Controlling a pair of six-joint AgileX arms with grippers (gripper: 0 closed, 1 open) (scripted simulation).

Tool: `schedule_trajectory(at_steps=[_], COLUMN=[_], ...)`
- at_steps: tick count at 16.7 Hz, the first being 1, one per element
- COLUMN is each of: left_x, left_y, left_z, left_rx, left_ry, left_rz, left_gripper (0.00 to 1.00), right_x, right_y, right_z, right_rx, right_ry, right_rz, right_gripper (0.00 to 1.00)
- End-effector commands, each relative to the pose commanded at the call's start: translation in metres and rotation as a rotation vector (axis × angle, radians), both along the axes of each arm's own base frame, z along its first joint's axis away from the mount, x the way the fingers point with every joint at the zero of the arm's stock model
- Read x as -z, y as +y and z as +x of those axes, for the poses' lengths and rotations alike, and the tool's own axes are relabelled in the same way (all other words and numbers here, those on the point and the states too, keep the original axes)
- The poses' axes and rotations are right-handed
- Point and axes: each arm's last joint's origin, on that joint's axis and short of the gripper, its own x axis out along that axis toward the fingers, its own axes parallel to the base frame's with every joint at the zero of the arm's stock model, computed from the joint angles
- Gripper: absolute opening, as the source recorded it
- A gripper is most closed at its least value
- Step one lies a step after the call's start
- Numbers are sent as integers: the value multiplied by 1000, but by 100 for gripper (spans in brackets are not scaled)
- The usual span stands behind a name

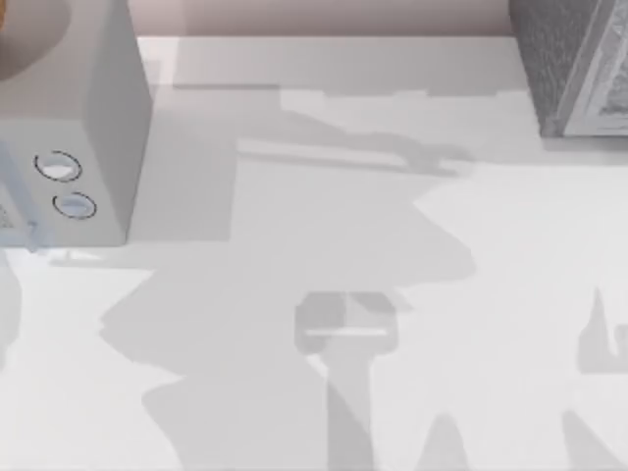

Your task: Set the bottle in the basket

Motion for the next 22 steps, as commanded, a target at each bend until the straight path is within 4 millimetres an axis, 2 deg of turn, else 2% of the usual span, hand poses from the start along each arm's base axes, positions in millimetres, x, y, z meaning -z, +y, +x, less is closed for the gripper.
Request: schedule_trajectory(at_steps=[2, 4, 7, 20, 22], left_x=[7, 5, 5, 5, 5], left_y=[-8, -17, -17, -17, -17], left_z=[5, 6, 6, 6, 6], left_rx=[-1, 5, 5, 5, 5], left_ry=[14, 9, 9, 9, 9], left_rz=[-13, -11, -11, -11, -11], left_gripper=[0, 0, 0, 98, 100], right_x=[0, 0, 0, 0, 0], right_y=[0, 0, 0, 0, 0], right_z=[0, 0, 0, 0, 0], right_rx=[0, 0, 0, 0, 0], right_ry=[0, 0, 0, 0, 0], right_rz=[0, 0, 0, 0, 0], right_gripper=[100, 100, 100, 100, 100])
